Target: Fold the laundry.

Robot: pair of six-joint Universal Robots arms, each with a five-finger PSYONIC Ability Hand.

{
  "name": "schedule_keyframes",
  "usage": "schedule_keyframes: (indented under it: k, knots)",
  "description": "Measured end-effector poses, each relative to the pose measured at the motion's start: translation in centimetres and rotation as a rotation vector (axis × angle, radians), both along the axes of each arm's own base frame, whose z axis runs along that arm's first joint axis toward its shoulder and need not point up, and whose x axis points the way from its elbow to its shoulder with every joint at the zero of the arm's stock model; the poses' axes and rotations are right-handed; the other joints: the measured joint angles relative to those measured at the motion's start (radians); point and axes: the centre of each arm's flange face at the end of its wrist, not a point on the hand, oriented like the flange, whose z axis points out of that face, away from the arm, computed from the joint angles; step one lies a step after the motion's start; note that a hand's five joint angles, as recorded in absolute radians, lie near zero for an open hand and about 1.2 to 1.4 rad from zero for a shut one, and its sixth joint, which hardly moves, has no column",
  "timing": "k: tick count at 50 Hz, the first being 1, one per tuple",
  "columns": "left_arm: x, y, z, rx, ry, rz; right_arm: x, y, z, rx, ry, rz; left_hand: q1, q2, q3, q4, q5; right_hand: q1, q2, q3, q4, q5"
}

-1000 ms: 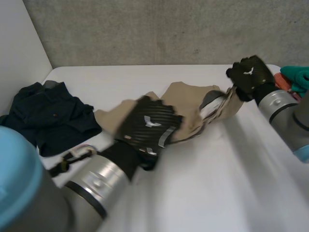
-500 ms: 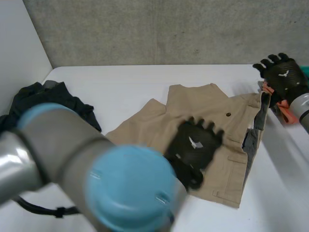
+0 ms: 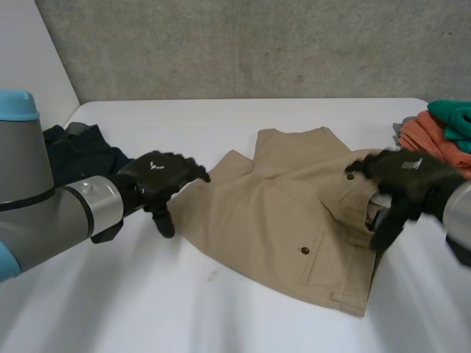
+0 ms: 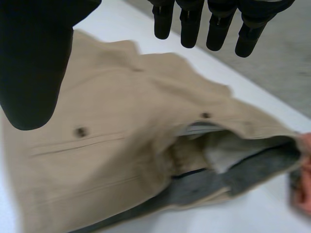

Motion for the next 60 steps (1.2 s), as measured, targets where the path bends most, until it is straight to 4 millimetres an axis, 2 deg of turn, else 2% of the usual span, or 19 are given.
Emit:
schedule_keyframes:
  k: [6, 12, 25, 37, 40, 43, 44, 47, 54, 58, 60]
  knots:
    - [0.5, -2.1, -3.0, 0.004, -0.047, 0.013, 0.9, 4.4, -2.6, 0.083, 0.047, 0.116, 0.028, 0.024, 0.022, 0.021, 0.023, 0.000, 0.000, 0.000, 0.000, 0.000]
    - [0.2, -3.8, -5.4, -0.033, -0.051, 0.033, 1.0, 6.4, -5.5, 0.134, 0.068, 0.132, 0.095, 0.090, 0.090, 0.087, 0.091, 0.000, 0.000, 0.000, 0.000, 0.000]
    - [-0.6, -5.6, -7.5, -0.118, -0.054, 0.074, 1.0, 6.4, -10.4, 0.024, 0.076, 0.047, 0.139, 0.138, 0.136, 0.134, 0.138, 0.073, 0.102, 0.105, 0.099, 0.097]
    - [-0.8, -5.6, -8.0, -0.083, -0.095, 0.076, 1.4, 5.1, -13.2, -0.036, 0.112, 0.010, 0.135, 0.134, 0.132, 0.120, 0.119, 0.172, 0.173, 0.192, 0.188, 0.188]
    - [-0.8, -5.4, -7.6, -0.081, -0.096, 0.076, 1.3, 4.1, -14.1, -0.044, 0.131, -0.004, 0.115, 0.112, 0.110, 0.096, 0.095, 0.342, 0.356, 0.347, 0.345, 0.339]
    - [-0.7, -5.0, -7.1, -0.082, -0.092, 0.077, 1.3, 3.4, -14.5, -0.058, 0.137, -0.014, 0.084, 0.079, 0.076, 0.064, 0.062, 0.543, 0.624, 0.617, 0.611, 0.589]
    - [-0.7, -4.9, -6.9, -0.083, -0.090, 0.077, 1.3, 2.9, -14.5, -0.069, 0.136, -0.020, 0.077, 0.072, 0.069, 0.055, 0.052, 0.630, 0.798, 0.795, 0.792, 0.737]
    - [-0.6, -4.4, -6.4, -0.086, -0.085, 0.078, 1.4, 2.1, -14.4, -0.098, 0.125, -0.029, 0.076, 0.063, 0.060, 0.046, 0.040, 0.781, 0.945, 0.961, 0.966, 0.928]
    - [-0.2, -3.5, -5.8, -0.085, -0.080, 0.080, 1.9, 0.7, -12.8, -0.169, 0.082, -0.026, 0.036, 0.028, 0.027, 0.014, 0.005, 0.885, 0.967, 0.979, 0.985, 0.963]
    - [0.1, -3.1, -5.9, -0.073, -0.080, 0.083, 2.3, 0.4, -10.8, -0.208, 0.056, -0.014, 0.036, 0.028, 0.027, 0.011, 0.002, 0.885, 0.967, 0.979, 0.985, 0.964]
    - [0.3, -3.0, -6.2, -0.060, -0.082, 0.086, 2.6, 0.5, -9.2, -0.231, 0.039, 0.000, 0.036, 0.028, 0.027, 0.011, 0.002, 0.885, 0.967, 0.979, 0.985, 0.964]
